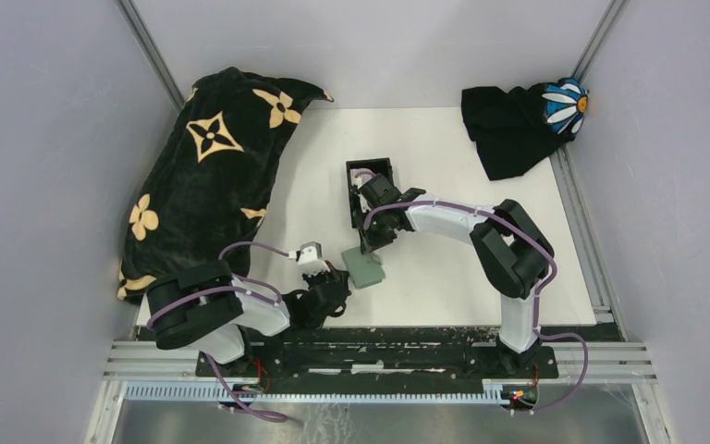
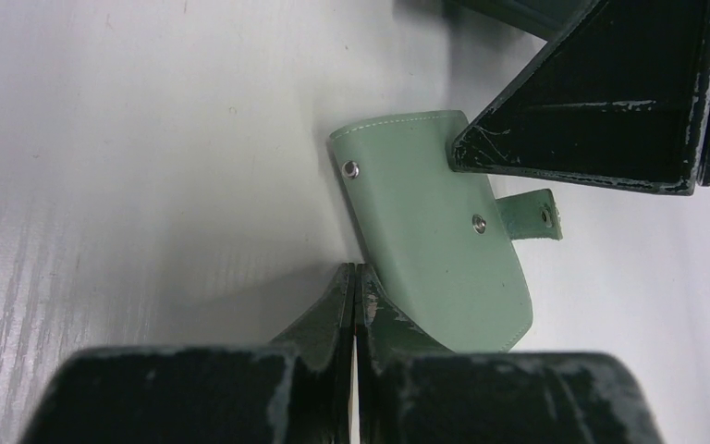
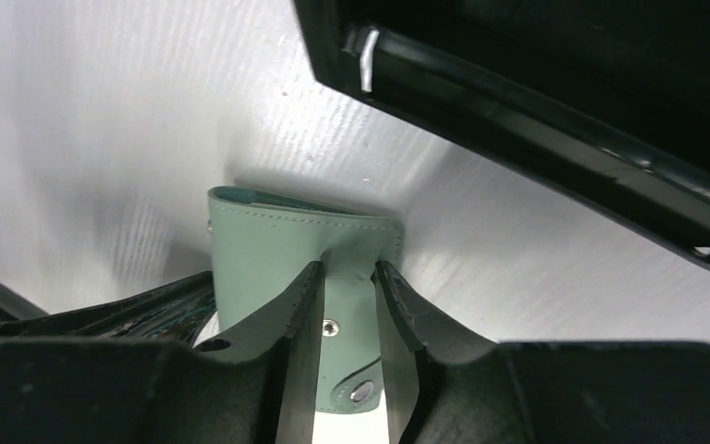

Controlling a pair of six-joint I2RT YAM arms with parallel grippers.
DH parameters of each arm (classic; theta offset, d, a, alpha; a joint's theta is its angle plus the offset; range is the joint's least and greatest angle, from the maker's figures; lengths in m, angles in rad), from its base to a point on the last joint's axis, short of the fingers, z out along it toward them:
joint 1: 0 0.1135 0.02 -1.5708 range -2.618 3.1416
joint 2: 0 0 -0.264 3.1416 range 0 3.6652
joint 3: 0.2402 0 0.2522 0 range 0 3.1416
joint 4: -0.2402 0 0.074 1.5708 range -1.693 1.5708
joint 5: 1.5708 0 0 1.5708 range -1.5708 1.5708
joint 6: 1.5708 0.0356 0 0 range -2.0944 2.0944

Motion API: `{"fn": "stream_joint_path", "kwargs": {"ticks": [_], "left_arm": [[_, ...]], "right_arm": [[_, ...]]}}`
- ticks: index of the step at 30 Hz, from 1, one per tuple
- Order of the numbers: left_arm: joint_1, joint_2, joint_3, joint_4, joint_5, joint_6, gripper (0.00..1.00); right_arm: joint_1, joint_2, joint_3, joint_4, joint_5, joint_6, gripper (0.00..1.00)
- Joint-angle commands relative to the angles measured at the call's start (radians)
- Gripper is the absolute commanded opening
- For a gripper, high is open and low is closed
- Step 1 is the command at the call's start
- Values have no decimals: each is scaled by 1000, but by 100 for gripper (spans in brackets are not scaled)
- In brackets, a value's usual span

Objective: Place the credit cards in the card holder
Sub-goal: Adjust the card holder at the center of the board.

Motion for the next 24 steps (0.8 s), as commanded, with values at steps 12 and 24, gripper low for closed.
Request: {"fn": "stream_joint_path", "kwargs": {"ticks": [12,24], "left_arm": [[-8,15,20,-126,-25,-33,3],[-10,21,27,-126,-18,-32,3]], "right_arm": [[-8,-132,22,-93,191,-71,41],[21,-161,10,-122,236,-55,42]]}}
